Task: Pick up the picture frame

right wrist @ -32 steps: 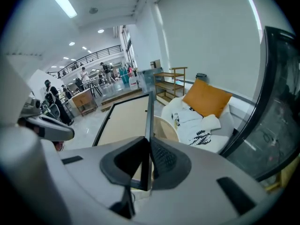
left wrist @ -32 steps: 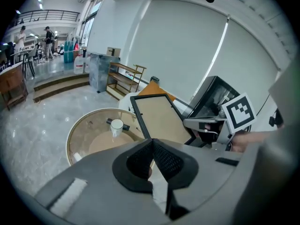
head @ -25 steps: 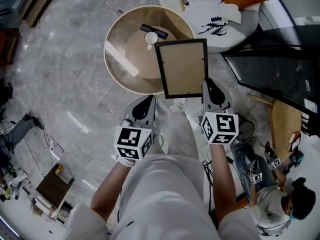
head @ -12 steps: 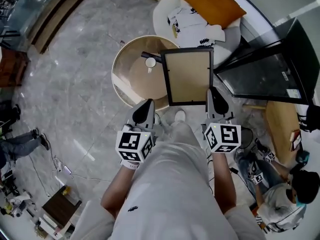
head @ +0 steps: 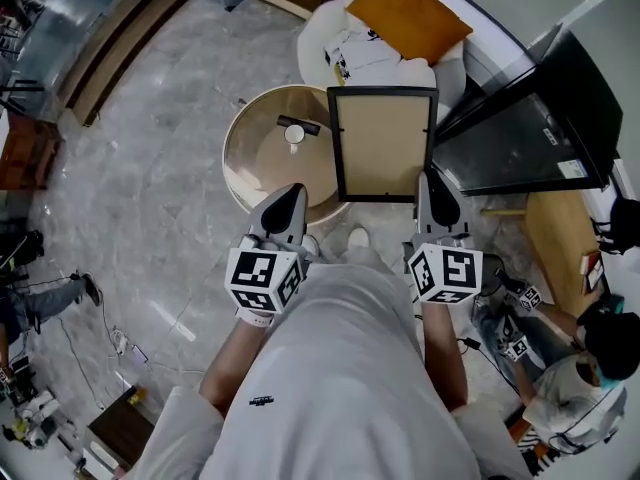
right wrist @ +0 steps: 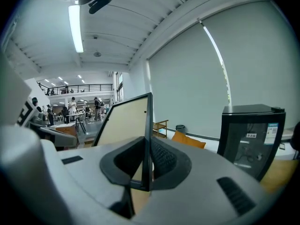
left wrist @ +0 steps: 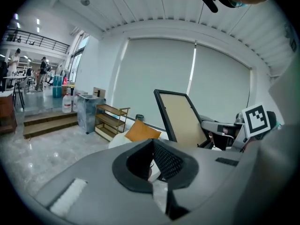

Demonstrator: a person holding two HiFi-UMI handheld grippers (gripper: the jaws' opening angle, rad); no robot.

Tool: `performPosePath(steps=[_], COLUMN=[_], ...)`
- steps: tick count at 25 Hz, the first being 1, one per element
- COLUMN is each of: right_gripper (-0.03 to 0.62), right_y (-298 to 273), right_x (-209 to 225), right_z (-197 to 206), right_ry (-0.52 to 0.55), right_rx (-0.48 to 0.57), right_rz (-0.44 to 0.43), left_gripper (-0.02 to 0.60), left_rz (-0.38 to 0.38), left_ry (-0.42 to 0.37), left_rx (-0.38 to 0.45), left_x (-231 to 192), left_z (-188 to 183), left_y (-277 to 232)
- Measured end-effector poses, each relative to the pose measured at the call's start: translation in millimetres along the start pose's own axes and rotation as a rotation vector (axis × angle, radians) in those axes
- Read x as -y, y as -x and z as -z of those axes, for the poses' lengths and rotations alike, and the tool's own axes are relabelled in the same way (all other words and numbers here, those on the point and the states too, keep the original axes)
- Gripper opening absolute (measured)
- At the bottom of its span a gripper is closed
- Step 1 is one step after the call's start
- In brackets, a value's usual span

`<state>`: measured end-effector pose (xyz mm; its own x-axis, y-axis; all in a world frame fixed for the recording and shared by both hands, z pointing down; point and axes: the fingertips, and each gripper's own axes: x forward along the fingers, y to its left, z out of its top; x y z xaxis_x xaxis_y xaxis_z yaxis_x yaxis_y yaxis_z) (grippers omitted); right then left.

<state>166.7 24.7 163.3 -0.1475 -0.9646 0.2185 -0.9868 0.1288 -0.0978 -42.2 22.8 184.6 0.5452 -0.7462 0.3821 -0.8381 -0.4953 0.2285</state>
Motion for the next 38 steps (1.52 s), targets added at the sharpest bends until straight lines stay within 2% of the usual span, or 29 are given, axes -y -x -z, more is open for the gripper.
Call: performPosePath(steps=[11,25,38], right_gripper=[0.037,0.037,0.037], right_y=[10,7,-1], right_x=[2,-3,-13], right_z=[5,0,2], right_ry=[-0.011,-0.016,-0.01], right_rx=[0.023,0.028,0.021], right_rz=[0.006,-0.007,-0.007], left_gripper=[0.004,0.005,0.005], left_rz=[-0.018,-0.013,-0.041], left_ry=[0.001,0.015,0.035], left_rx=[0.034,0.029,0.036], left_x=[8,12,-3], left_z=[-5,-6,-4], left_y=[9,6,11])
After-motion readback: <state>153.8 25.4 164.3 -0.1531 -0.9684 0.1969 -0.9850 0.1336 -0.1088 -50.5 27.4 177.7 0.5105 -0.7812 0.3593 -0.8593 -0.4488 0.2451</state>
